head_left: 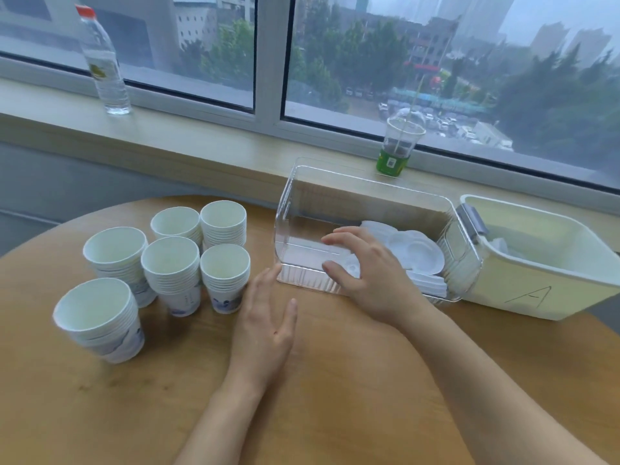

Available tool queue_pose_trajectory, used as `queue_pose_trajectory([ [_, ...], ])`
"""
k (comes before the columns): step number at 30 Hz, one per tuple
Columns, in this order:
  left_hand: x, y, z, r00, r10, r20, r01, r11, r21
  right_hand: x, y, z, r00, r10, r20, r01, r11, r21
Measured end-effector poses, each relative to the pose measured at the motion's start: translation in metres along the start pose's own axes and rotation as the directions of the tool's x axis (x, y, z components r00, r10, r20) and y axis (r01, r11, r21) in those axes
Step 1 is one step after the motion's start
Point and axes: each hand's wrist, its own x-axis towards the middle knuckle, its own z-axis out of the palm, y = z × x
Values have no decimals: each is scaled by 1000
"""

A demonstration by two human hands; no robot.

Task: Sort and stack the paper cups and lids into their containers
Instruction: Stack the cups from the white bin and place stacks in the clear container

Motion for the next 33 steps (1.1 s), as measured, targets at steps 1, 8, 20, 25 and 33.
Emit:
queue_pose_trajectory([
  [1,-5,2,-5,1000,-7,-4,7,1000,-4,1,-9,6,1000,-26,2,26,999,26],
  [8,-39,13,-59,993,-71,-99,71,997,3,12,-55,52,995,-86,42,74,971,225],
  [20,-81,0,-146,918,-149,-368,196,976,94,30,-87,113,1000,-7,22,0,950,311],
  [25,-85,-19,-169,849,-224,-478,316,941,119,32,-91,123,999,7,-34,5,941,339],
  [33,-54,-41,-181,836,-337,-434,398,916,56,18,-83,102,998,-14,-57,34,932,361],
])
